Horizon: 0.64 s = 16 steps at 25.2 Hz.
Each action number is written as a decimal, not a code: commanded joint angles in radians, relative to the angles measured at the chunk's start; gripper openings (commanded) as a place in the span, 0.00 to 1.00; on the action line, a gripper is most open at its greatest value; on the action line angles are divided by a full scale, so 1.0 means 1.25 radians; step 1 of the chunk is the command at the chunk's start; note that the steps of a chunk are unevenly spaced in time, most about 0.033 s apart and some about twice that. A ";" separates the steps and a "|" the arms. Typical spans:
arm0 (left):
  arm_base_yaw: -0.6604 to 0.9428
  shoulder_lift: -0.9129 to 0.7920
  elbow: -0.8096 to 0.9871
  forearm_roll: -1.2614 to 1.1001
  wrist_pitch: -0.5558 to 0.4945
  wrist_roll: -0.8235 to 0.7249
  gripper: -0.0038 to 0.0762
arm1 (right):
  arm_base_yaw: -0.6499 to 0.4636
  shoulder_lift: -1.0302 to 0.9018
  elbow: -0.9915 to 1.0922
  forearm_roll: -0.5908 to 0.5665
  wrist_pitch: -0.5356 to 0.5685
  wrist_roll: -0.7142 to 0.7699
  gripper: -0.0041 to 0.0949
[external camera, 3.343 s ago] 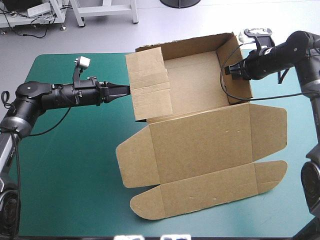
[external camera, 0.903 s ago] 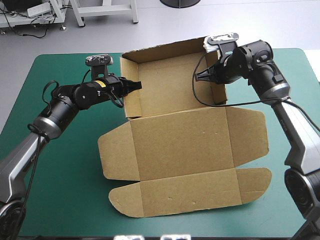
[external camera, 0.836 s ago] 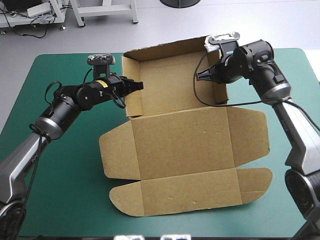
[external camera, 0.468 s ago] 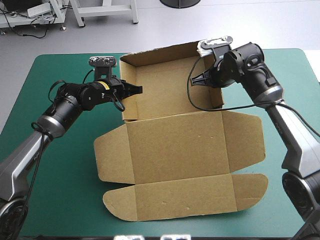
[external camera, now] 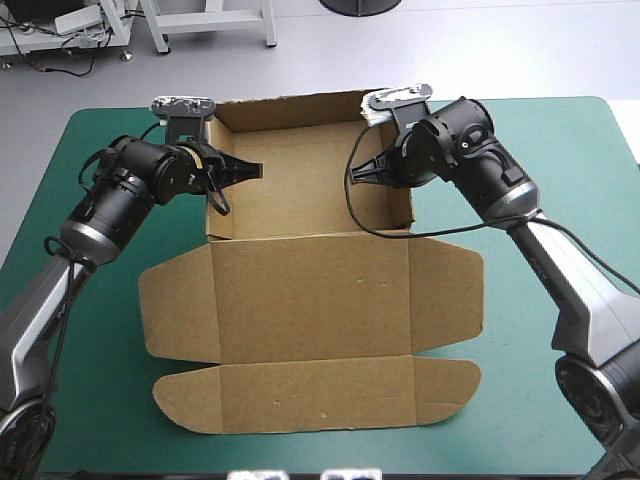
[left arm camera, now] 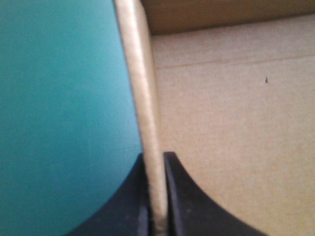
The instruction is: Fold the box
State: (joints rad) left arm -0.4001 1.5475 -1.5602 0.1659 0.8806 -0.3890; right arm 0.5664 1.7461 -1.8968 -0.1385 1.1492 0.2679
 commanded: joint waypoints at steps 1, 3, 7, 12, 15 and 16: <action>-0.019 -0.028 -0.076 -0.016 -0.021 -0.006 0.04 | 0.028 -0.034 -0.024 0.047 -0.018 -0.021 0.03; -0.024 -0.018 -0.099 -0.013 0.024 0.009 0.04 | 0.028 -0.034 -0.024 0.047 0.009 -0.021 0.03; -0.036 0.000 -0.128 0.017 0.112 0.035 0.04 | 0.028 -0.034 -0.024 0.043 0.080 -0.021 0.03; -0.037 0.017 -0.137 0.014 0.189 0.059 0.04 | 0.028 -0.035 -0.024 0.057 0.080 -0.004 0.03; -0.037 0.028 -0.137 0.006 0.218 0.060 0.04 | 0.028 -0.033 -0.024 0.064 0.080 -0.004 0.03; -0.037 0.032 -0.137 -0.008 0.218 0.062 0.04 | 0.028 -0.033 -0.024 0.046 0.080 0.004 0.03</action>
State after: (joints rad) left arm -0.4318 1.6137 -1.6966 0.1926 1.1849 -0.3410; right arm 0.5864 1.7494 -1.8958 -0.0991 1.2437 0.2941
